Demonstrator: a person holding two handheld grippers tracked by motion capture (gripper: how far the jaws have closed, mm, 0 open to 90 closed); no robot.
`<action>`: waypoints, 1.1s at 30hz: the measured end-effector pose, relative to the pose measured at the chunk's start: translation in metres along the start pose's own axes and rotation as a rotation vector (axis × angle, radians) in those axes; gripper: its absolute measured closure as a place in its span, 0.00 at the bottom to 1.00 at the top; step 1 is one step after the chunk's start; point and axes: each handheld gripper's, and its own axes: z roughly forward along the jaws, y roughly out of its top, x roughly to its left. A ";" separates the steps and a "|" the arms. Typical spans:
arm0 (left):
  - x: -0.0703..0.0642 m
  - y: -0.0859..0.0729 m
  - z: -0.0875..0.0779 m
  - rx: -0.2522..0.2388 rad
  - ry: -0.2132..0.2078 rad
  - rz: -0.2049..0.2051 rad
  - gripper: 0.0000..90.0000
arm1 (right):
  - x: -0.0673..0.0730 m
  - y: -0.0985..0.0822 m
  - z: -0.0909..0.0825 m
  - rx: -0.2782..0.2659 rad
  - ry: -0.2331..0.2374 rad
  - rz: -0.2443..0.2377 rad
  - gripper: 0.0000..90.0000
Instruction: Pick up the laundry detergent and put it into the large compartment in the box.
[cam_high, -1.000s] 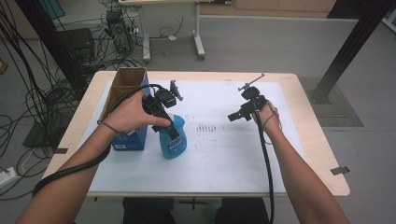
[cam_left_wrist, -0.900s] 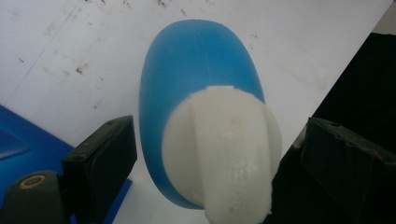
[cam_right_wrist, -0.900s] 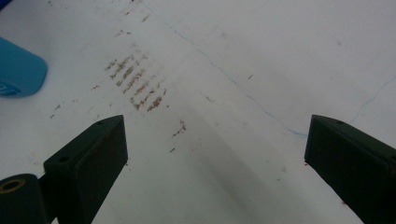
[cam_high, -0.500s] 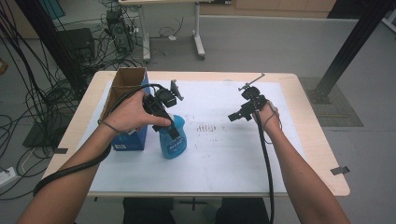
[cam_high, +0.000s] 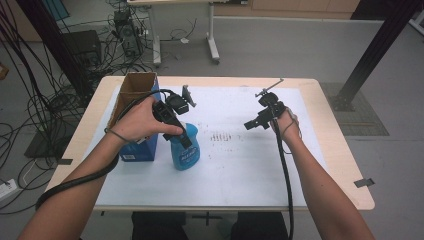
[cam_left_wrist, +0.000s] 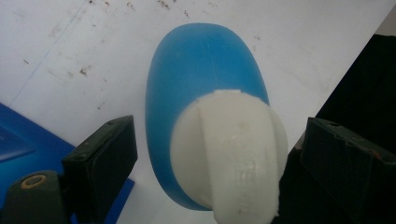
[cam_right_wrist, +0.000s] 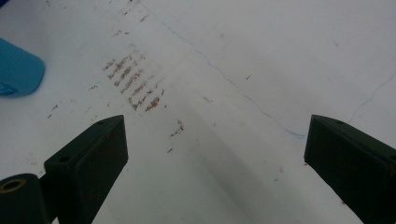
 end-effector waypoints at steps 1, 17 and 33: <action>0.000 0.000 0.001 0.004 0.000 0.003 0.13 | 0.000 0.000 0.000 -0.001 0.000 0.001 0.06; 0.000 0.000 0.007 0.027 -0.007 -0.019 0.22 | 0.000 0.000 0.000 -0.007 0.003 -0.002 0.06; 0.002 0.002 0.008 0.031 0.010 -0.024 0.36 | 0.000 -0.001 -0.001 -0.005 0.000 0.004 0.06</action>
